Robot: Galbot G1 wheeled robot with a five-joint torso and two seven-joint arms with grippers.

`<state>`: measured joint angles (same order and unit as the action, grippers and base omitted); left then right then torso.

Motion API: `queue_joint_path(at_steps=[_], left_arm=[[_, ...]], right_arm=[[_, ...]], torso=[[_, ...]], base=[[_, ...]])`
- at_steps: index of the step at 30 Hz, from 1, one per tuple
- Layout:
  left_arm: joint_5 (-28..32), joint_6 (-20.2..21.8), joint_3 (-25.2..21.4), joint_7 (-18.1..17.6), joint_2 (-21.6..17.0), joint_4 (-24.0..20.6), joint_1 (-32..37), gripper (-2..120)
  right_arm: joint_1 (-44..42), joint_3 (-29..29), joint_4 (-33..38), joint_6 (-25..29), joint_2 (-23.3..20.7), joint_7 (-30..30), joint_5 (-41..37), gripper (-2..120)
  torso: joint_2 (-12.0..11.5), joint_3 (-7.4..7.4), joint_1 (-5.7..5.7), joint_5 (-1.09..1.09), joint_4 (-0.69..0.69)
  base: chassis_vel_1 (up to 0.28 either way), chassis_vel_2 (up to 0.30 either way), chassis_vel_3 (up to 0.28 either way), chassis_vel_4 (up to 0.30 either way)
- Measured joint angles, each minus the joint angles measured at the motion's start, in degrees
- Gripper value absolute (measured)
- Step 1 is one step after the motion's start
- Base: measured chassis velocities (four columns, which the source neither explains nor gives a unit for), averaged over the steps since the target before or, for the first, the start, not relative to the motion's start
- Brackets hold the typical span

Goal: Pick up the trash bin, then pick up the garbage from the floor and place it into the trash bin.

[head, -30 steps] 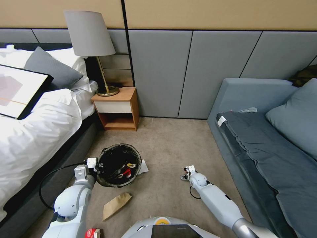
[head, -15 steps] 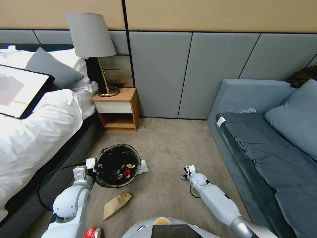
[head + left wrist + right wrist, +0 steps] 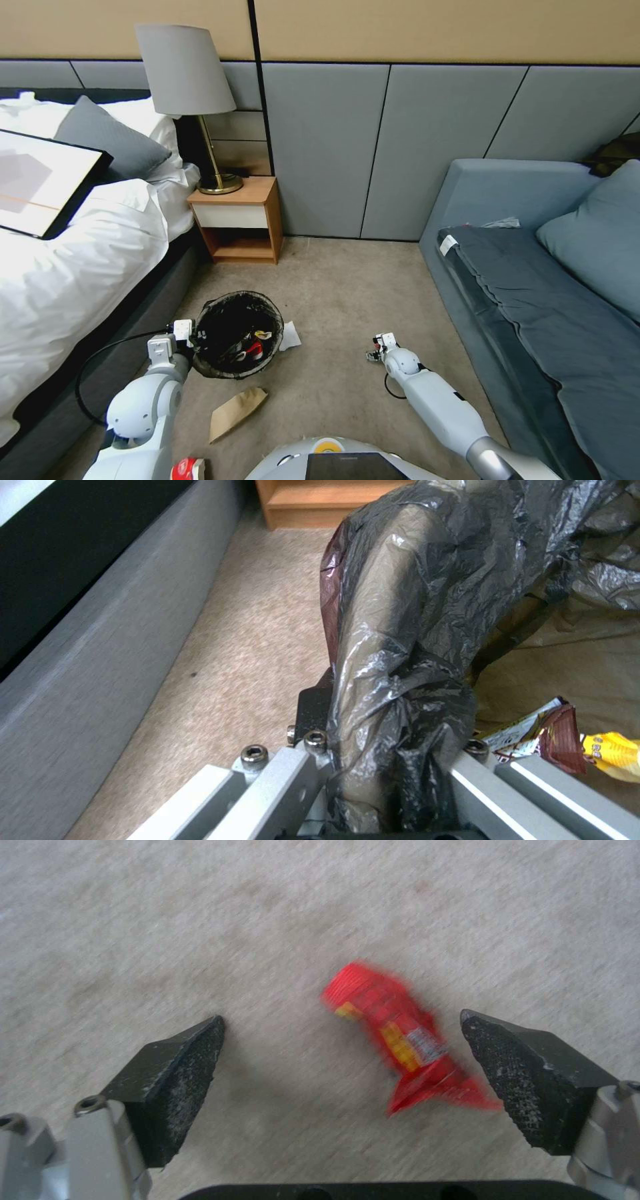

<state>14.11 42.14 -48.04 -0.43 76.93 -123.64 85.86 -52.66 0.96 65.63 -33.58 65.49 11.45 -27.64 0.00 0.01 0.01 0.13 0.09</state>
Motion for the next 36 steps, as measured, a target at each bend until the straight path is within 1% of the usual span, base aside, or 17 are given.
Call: queue_joint_path(at_steps=[2,4,5,6,8,9,10,11,13,15,17,19,22,23,24,31,36], left_arm=[[0.0,0.0,0.0,0.0,0.0,0.0,-0.1,0],[-0.2,0.0,0.2,0.0,0.1,0.1,-0.1,0],[-0.2,0.0,0.2,0.0,0.1,0.1,-0.1,0],[-0.2,0.0,0.3,0.0,0.1,0.1,-0.1,0],[-0.3,0.0,0.3,0.0,0.2,0.1,-0.1,0],[-0.4,0.0,0.2,0.0,0.2,0.1,0.0,0],[-0.3,0.0,0.3,0.0,0.2,0.2,0.0,0],[-0.3,0.0,0.3,0.0,0.2,0.2,0.0,0],[-0.4,0.0,0.3,0.0,0.2,0.2,0.0,0],[-0.4,0.0,0.3,0.0,0.2,0.2,0.0,0],[-0.4,0.0,0.3,0.0,0.2,0.2,0.0,0],[-0.4,0.0,0.3,0.0,0.2,0.2,-0.1,0],[-0.4,0.0,0.3,0.0,0.2,0.2,-0.1,0],[-0.4,0.0,0.3,0.0,0.2,0.2,-0.1,0],[-0.4,0.0,0.3,0.0,0.2,0.2,-0.1,0],[-0.4,0.0,0.5,0.0,0.1,0.1,-0.1,0],[-0.5,0.0,0.5,0.0,0.0,0.1,-0.1,0]], right_arm=[[-0.1,0.3,-0.4,0.0,-0.6,0.0,0.2,87],[-0.6,0.6,-0.3,0.0,-1.7,0.2,0.3,86],[-0.6,0.6,-0.3,0.0,-1.7,0.2,0.3,86],[-0.9,0.5,0.7,-0.3,-2.2,0.4,-0.1,82],[-1.0,0.4,1.3,-0.7,-2.5,0.6,-0.4,79],[-1.2,0.4,1.7,-1.1,-2.8,1.1,-0.7,76],[-1.3,0.4,2.2,-1.5,-3.0,1.3,-1.1,71],[-1.3,0.3,2.3,-1.6,-3.0,1.4,-1.3,68],[-1.4,0.2,2.3,-1.7,-3.0,1.5,-1.3,64],[-1.7,0.1,2.6,-1.9,-2.8,1.6,-1.4,58],[-1.8,0.1,2.8,-1.9,-2.7,1.7,-1.4,55],[-2.2,-0.2,3.3,-2.0,-2.7,1.8,-1.4,43],[-2.3,-0.3,3.3,-2.0,-2.6,1.8,-1.4,37],[-2.3,-0.4,3.3,-2.0,-2.6,1.8,-1.5,31],[-2.3,-0.4,3.3,-2.0,-2.6,1.8,-1.5,31],[-2.1,-0.7,3.0,-2.0,-2.8,1.4,-1.4,1],[-2.1,-0.7,2.9,-2.0,-2.9,1.3,-1.2,0]], torso=[[0.0,0.00,0.00,-0.02,-0.01],[0.0,0.01,0.01,-0.24,-0.12],[0.0,0.01,0.01,-0.24,-0.12],[0.0,0.01,0.02,-0.03,-0.11],[0.0,0.01,0.02,-0.06,-0.12],[0.0,0.01,0.02,-0.20,-0.14],[0.0,0.02,0.02,-0.22,-0.15],[0.0,0.00,0.02,-0.13,-0.13],[0.0,-0.01,0.00,-0.11,-0.11],[0.0,-0.01,0.00,-0.18,-0.09],[0.0,0.00,0.00,-0.17,-0.09],[0.0,-0.01,0.00,-0.13,-0.09],[0.0,-0.01,0.00,-0.13,-0.08],[0.0,-0.01,0.00,-0.13,-0.08],[0.0,-0.01,0.00,-0.13,-0.08],[0.0,-0.01,0.00,-0.14,-0.10],[0.0,-0.01,0.00,-0.13,-0.09]], base=[[0.000,0.000,0.000,0.000],[-0.031,-0.006,0.017,-0.006],[-0.062,-0.012,0.034,-0.011],[-0.062,-0.017,-0.001,-0.023],[-0.069,-0.017,0.005,-0.026],[0.000,0.000,0.000,0.000],[0.000,0.000,0.000,0.000],[0.000,0.000,0.000,0.000],[0.000,0.000,0.000,0.000],[0.000,0.000,0.000,0.000],[0.000,0.000,0.000,0.000],[0.000,0.000,0.000,0.000],[0.000,0.000,0.000,0.000],[0.000,0.000,0.000,0.000],[0.000,0.000,0.000,0.000],[0.000,0.000,0.000,0.000],[0.000,0.000,0.000,0.000]])
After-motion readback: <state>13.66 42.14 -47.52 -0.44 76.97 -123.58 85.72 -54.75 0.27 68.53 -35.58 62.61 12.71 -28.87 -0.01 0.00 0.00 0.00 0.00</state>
